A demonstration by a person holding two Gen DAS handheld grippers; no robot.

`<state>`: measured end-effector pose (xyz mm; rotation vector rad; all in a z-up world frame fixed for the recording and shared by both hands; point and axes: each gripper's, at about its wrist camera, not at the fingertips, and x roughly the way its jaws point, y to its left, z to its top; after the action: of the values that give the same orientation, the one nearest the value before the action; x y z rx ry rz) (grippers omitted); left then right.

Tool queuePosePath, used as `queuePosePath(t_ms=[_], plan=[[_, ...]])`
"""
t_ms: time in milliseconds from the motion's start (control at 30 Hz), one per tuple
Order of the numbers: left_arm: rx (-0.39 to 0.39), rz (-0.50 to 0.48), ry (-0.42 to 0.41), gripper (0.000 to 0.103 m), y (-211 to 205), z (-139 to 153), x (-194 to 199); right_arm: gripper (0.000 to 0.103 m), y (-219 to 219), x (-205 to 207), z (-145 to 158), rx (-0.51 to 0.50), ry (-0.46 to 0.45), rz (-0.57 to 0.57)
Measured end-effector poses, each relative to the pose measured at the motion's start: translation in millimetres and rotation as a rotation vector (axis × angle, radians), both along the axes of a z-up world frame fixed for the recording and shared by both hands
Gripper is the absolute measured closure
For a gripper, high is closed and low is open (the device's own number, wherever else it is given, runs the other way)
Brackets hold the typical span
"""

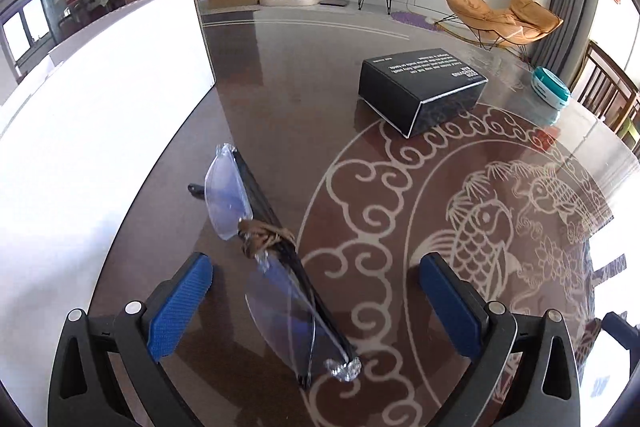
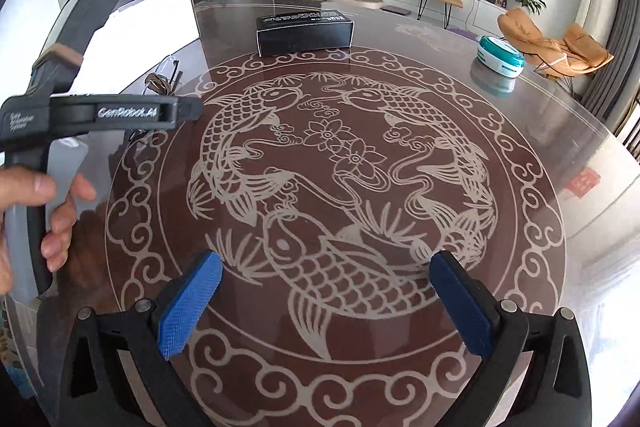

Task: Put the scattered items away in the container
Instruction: 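Lower the left gripper onto the blue glasses while the right approaches the black box, then close the left gripper on the glasses while the right grasps the black box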

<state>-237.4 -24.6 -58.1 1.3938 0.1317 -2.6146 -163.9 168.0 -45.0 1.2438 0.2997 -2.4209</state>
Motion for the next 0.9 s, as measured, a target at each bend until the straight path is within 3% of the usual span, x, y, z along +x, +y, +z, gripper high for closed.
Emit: queuePosePath(t_ms=[100,133,167,200,267,300,700,800,900], plan=[[-0.002,-0.047,-0.003,0.0,-2,0,-10,0.0,0,0,0,0.0,0.0,0.0],[-0.007,-0.058,0.008,0.009,-3,1,-9,0.0,0,1,0,0.0,0.0,0.0],[-0.012,-0.067,0.028,0.03,-4,4,-6,0.0,0,1,0,0.0,0.0,0.0],[-0.014,-0.077,0.042,0.039,-7,6,-3,0.0,0,0,0,0.0,0.0,0.0],[-0.018,-0.105,0.054,0.073,-12,9,5,0.0,0,1,0,0.0,0.0,0.0],[-0.021,-0.122,0.056,0.077,-14,9,9,0.0,0,1,0,0.0,0.0,0.0],[-0.026,-0.236,0.082,0.078,-41,10,111,0.0,-3,0,0,0.001,0.0,-0.005],[-0.014,-0.236,0.087,0.078,-45,10,114,0.0,-10,-11,0,0.007,-0.028,-0.097],[-0.008,-0.235,0.088,0.078,-45,9,112,0.0,-30,-42,9,-0.113,-0.116,-0.146]])
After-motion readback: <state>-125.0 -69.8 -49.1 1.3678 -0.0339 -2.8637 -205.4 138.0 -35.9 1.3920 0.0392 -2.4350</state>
